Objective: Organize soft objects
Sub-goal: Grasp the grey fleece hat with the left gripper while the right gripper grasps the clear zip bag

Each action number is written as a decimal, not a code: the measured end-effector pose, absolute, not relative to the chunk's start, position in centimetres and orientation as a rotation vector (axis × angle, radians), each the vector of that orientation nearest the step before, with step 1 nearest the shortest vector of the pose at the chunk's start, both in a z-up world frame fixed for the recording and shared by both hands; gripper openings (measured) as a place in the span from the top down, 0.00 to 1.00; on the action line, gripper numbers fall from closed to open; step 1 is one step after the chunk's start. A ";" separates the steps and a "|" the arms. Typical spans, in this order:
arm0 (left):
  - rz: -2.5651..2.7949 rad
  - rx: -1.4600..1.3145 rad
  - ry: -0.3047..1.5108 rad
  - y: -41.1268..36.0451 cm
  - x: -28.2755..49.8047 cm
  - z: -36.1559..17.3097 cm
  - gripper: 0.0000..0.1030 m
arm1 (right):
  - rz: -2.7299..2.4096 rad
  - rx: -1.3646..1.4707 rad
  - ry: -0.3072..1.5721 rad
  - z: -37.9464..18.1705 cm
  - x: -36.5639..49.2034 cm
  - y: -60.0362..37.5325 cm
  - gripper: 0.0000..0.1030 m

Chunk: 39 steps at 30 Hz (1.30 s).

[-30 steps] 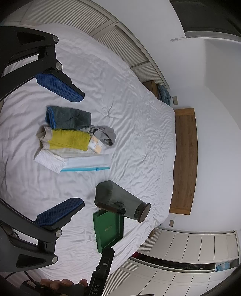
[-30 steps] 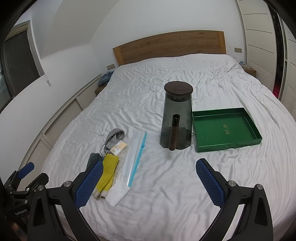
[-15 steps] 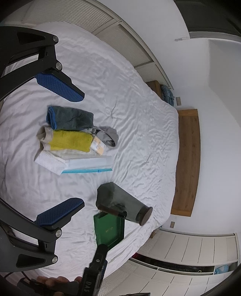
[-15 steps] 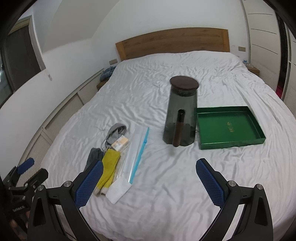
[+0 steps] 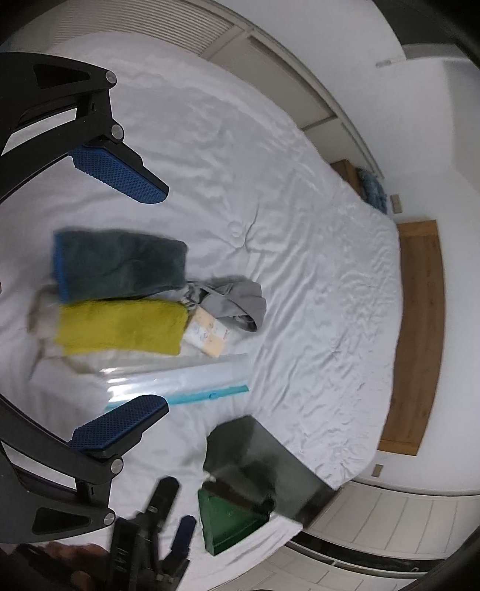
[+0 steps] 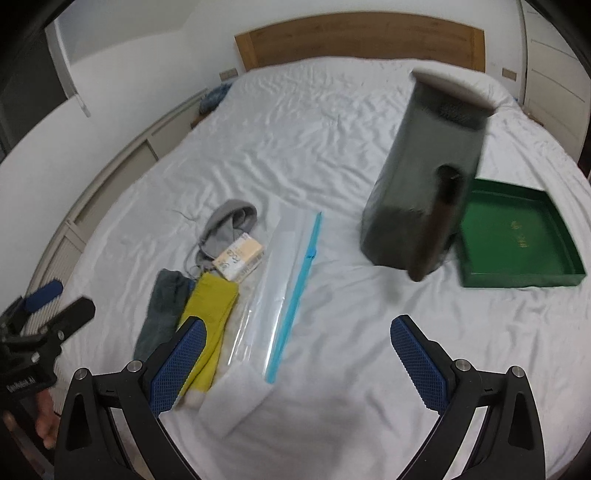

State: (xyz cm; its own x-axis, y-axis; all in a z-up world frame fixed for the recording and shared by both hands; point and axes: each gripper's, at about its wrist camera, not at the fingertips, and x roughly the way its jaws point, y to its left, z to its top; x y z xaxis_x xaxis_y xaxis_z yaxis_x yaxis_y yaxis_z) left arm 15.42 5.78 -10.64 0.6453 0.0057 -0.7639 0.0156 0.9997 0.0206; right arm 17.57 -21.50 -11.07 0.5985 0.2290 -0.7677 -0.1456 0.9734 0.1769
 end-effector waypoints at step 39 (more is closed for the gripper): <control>0.021 0.086 1.254 5.4 37.9 -25.8 0.01 | 0.245 0.002 1.105 -27.8 33.9 -13.0 0.15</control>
State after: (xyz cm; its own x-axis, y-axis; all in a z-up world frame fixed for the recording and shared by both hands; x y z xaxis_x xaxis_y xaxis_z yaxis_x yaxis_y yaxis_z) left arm 37.94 5.40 -25.83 0.3116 0.0631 -0.9481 0.0318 0.9965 0.0768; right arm 33.90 -13.05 -27.82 0.4252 0.1972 -0.8834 -0.1947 0.9731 0.1235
